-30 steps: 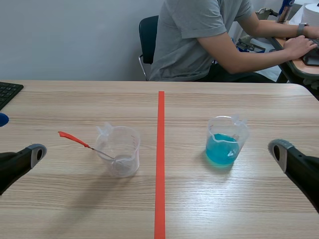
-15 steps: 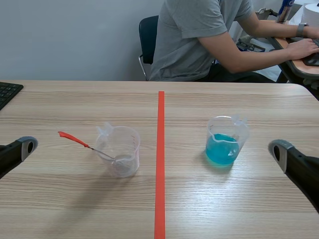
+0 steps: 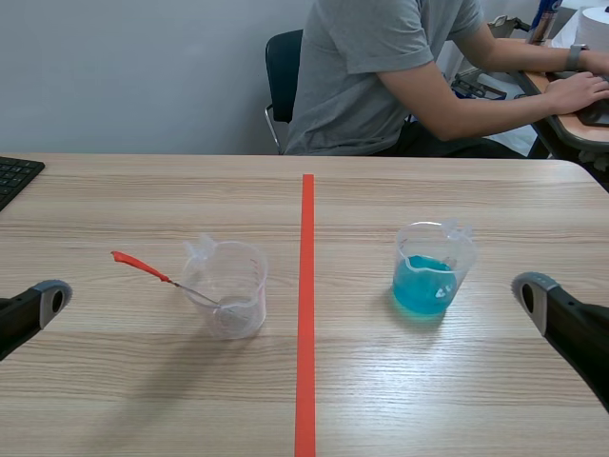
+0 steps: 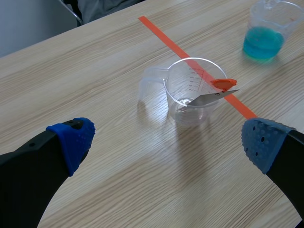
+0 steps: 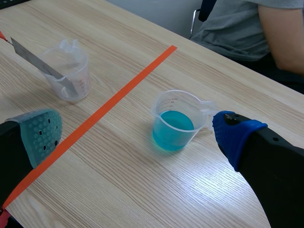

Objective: Do the redox reaction experiment.
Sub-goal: 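Return to the home posture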

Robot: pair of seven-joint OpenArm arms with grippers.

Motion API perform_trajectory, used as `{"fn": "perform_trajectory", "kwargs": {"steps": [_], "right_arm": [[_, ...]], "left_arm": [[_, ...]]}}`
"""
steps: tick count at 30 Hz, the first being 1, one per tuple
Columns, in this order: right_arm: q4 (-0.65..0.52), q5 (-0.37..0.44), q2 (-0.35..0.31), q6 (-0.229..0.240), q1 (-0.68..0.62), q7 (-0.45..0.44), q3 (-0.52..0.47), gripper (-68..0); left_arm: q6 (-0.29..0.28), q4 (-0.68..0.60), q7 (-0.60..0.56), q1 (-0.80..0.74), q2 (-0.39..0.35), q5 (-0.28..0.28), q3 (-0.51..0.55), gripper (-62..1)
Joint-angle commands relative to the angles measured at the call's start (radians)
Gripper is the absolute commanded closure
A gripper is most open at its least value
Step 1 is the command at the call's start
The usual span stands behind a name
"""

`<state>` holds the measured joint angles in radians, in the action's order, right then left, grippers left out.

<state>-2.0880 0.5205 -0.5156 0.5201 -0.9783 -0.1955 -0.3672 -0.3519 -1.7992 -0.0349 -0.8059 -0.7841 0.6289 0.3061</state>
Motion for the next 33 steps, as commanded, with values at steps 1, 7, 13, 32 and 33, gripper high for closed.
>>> {"fn": "perform_trajectory", "kwargs": {"steps": [1,7,13,32,33], "right_arm": [[-0.016,0.007,-0.005,-0.001,0.011,-0.012,-0.006,-67.9],[-0.016,0.007,-0.005,-0.001,0.011,-0.012,-0.006,-67.9],[-0.016,0.007,-0.005,-0.001,0.011,-0.012,-0.006,-67.9],[-0.016,0.008,-0.005,-0.001,0.011,-0.012,-0.006,-67.9],[-0.016,0.008,-0.005,-0.001,0.011,-0.012,-0.006,-67.9]], "left_arm": [[0.000,-0.018,-0.012,0.002,0.002,0.010,-0.004,-62.3],[0.004,-0.018,-0.008,-0.019,0.003,0.010,-0.003,-62.3],[0.017,-0.018,-0.008,-0.028,0.003,0.006,-0.003,-62.3],[0.017,-0.015,-0.008,-0.028,0.003,0.006,-0.003,-62.3],[0.017,-0.015,-0.008,-0.028,0.003,0.006,-0.003,-62.3]]}}
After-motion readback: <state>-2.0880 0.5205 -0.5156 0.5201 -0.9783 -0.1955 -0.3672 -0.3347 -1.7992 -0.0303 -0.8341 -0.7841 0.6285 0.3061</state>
